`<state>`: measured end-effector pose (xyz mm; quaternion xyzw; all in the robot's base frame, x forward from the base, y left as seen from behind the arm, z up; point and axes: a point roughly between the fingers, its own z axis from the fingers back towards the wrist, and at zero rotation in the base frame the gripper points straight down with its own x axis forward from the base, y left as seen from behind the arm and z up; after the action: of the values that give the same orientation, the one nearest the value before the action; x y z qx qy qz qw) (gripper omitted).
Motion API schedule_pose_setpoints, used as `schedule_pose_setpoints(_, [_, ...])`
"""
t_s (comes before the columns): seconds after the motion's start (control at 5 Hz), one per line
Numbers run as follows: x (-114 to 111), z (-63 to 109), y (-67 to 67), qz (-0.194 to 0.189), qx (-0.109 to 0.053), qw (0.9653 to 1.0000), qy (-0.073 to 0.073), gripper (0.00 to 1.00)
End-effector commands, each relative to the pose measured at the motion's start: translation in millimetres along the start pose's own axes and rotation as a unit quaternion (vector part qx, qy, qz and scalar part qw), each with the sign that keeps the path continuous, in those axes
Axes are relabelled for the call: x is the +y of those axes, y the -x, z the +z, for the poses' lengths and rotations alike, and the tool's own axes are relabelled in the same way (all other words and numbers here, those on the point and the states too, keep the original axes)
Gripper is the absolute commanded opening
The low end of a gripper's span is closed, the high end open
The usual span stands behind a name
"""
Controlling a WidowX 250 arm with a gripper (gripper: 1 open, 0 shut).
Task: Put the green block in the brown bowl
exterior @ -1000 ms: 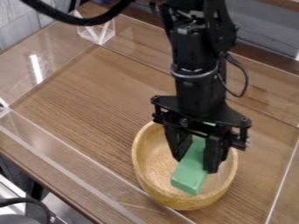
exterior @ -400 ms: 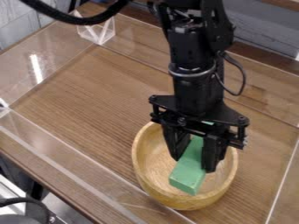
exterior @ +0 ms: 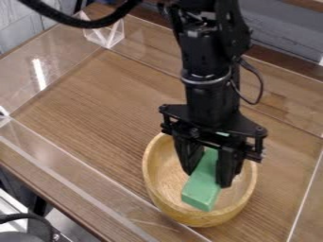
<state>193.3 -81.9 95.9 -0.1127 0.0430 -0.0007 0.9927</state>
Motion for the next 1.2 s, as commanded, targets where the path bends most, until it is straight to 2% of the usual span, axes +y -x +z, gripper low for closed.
schedule_pose_setpoints(0.0, [-1.5, 9.7, -2.6, 0.000, -0.019, 0.9998, 0.007, 0.00])
schedule_pose_setpoints(1.0, [-1.9, 12.3, -1.4, 0.004, -0.020, 0.9997, 0.010, 0.00])
